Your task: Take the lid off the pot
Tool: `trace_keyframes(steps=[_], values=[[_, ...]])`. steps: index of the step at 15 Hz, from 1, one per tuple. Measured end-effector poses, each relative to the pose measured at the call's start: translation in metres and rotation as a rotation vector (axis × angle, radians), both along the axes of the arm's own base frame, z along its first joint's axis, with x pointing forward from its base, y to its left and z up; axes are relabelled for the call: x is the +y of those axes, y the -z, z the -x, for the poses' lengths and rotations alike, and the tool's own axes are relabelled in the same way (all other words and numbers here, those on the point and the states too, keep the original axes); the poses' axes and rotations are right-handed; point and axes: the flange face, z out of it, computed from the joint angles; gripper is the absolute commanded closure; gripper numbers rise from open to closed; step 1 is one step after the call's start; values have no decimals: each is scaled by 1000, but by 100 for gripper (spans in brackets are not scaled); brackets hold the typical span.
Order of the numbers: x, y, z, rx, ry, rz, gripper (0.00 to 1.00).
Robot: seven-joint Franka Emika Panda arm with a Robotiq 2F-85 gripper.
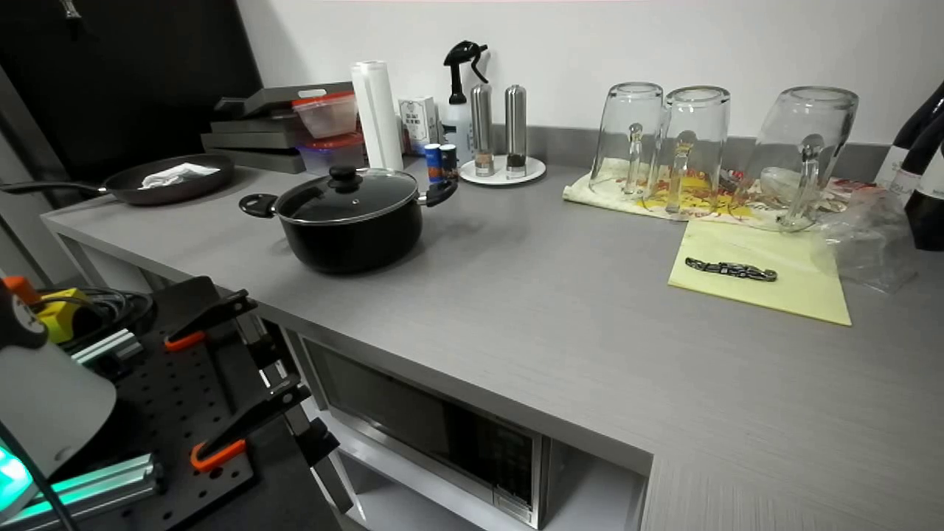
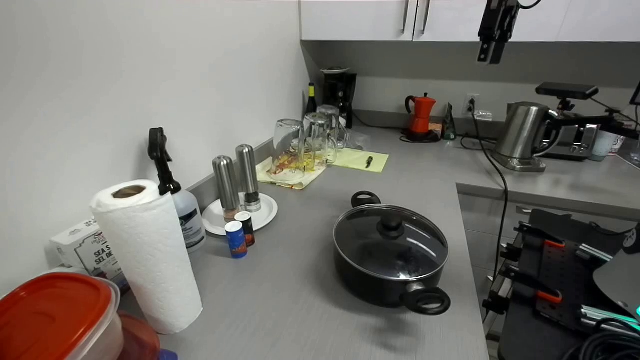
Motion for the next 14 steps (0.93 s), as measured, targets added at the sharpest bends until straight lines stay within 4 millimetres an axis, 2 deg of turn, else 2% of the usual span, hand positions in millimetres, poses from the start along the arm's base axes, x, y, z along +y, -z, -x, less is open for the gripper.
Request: trace_keyframes(steps=[4, 7, 11, 14], values=[[0, 1, 0, 2, 0, 0, 0], [1, 8, -7, 11, -5, 0, 0], [11, 34, -33, 13, -28, 5, 0], [30, 63, -54, 24, -73, 13, 0]])
